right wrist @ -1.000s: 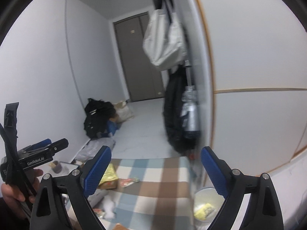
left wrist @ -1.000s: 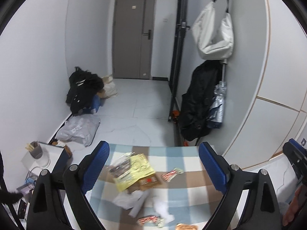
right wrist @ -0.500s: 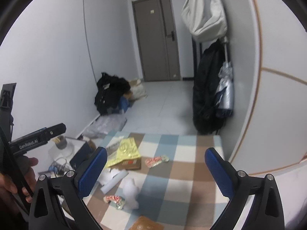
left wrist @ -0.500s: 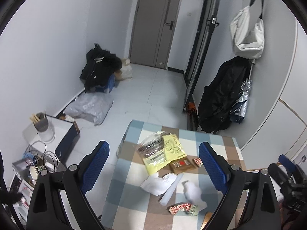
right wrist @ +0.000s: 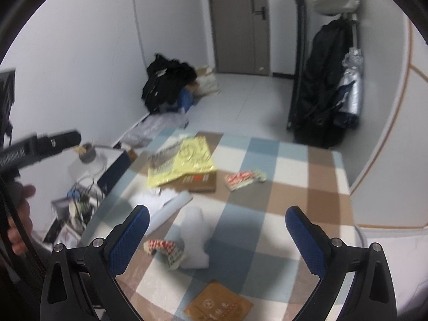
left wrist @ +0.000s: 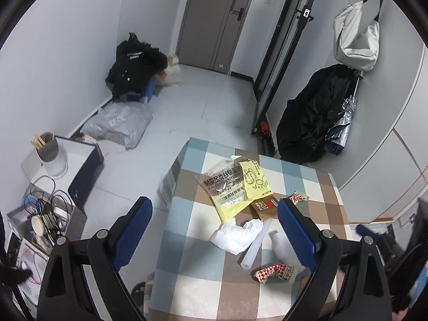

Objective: Collect trash
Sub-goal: 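Lower the right gripper onto the red-and-white snack wrapper and close it, then lower the left gripper onto the brown paper packet and close it while the right gripper holds the wrapper, then lift the brown packet with the left gripper toward the bin while the right gripper holds the wrapper, then carry the brown packet and snack wrapper in both grippers over the white bin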

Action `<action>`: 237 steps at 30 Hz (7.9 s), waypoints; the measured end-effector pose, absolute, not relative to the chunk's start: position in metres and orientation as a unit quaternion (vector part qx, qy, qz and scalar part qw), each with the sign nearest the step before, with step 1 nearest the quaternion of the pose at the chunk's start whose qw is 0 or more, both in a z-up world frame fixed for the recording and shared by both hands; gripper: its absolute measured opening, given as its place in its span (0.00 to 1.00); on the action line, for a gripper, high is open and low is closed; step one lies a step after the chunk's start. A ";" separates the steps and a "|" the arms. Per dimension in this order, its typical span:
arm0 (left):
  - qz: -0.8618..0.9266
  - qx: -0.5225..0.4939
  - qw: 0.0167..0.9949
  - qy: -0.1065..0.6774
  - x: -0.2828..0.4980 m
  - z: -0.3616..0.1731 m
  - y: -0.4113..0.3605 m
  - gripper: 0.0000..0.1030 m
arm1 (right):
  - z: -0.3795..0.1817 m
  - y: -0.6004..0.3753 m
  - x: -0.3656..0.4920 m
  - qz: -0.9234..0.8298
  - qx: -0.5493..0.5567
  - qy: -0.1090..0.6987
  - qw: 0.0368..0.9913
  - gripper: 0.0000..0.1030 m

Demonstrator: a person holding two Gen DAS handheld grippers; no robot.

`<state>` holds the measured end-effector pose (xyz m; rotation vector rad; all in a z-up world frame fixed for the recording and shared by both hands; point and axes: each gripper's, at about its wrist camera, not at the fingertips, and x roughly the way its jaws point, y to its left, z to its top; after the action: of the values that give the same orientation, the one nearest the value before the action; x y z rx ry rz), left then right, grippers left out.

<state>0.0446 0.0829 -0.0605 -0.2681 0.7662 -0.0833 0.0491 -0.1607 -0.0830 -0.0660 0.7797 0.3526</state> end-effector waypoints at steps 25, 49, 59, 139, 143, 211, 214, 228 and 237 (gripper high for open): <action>-0.028 -0.150 0.908 0.389 0.050 -0.061 0.095 0.90 | -0.139 -0.075 0.017 0.257 -0.270 0.348 0.860 0.78; -0.031 -0.175 0.899 0.400 0.056 -0.063 0.103 0.90 | -0.165 -0.059 0.021 0.310 -0.306 0.386 0.813 0.19; -0.029 -0.185 0.897 0.401 0.055 -0.064 0.106 0.90 | -0.135 -0.092 0.034 0.319 -0.164 0.406 0.841 0.18; -0.178 0.097 0.797 0.569 0.002 -0.143 -0.104 0.22 | -0.060 -0.296 0.021 0.172 0.124 0.330 0.920 0.15; -0.182 0.093 0.806 0.555 0.000 -0.134 -0.097 0.11 | -0.061 -0.297 0.021 0.170 0.125 0.331 0.920 0.15; -0.360 0.018 0.815 0.453 0.067 -0.021 -0.250 0.01 | -0.005 -0.529 -0.032 -0.012 0.216 0.260 0.941 0.15; -0.366 0.017 0.804 0.468 0.075 -0.033 -0.266 0.01 | -0.031 -0.553 -0.022 -0.032 0.234 0.279 0.931 0.15; -0.361 0.076 0.756 0.541 0.110 -0.107 -0.345 0.01 | -0.185 -0.592 0.067 -0.008 0.337 0.418 0.843 0.15; -0.342 0.106 0.739 0.571 0.124 -0.138 -0.359 0.01 | -0.257 -0.595 0.112 0.037 0.420 0.447 0.789 0.15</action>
<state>0.1245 -0.3590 -0.1382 0.2325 1.2537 -0.7502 0.1120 -0.5951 -0.2574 0.9052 0.9626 0.0791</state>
